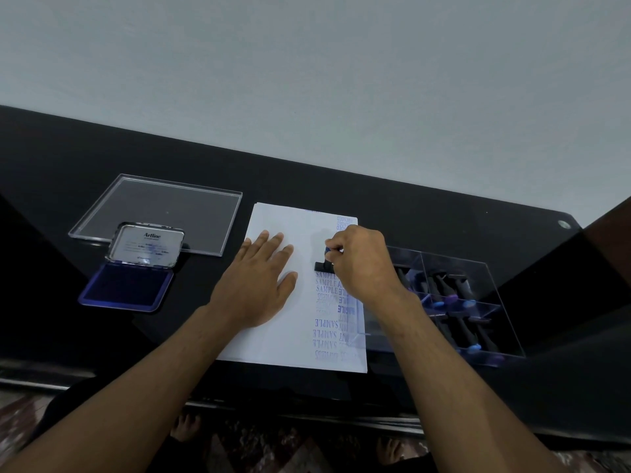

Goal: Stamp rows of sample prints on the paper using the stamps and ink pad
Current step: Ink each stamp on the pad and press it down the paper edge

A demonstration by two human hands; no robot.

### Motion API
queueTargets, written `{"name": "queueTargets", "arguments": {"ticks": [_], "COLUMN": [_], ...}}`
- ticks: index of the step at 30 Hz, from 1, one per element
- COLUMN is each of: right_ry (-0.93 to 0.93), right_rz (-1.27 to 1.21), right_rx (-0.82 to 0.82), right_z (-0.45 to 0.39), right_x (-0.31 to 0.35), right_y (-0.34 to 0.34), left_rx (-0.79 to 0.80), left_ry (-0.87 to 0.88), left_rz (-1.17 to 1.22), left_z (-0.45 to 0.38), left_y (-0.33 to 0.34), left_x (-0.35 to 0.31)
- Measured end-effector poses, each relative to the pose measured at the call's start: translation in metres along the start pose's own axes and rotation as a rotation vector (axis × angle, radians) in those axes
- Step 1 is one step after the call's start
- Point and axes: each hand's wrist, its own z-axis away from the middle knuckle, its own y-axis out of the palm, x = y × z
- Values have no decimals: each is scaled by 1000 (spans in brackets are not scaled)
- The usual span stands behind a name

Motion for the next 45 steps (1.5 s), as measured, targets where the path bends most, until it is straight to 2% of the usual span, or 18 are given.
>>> {"name": "queueTargets", "arguments": {"ticks": [28,31,34,39,45], "right_ry": [-25,-17,100,257,335], "right_rz": [-25,-154,-387,-677,-791], "right_rx": [-25,-190,-340,-365,-386], "right_z": [3,12,18,23,27], "right_x": [0,-5,-12,-16,-17], "right_y": [-4,-12,-14,-9,-11], "left_rx": [-4,-8,-10,-13,-8], "left_ry": [-5,-6,3,1,-3], "left_rz": [5,4,13,21,17], "left_z": [0,0,0,1,0], "left_y": [1,2,3,2,1], "left_x": [0,1,1,2,0]}}
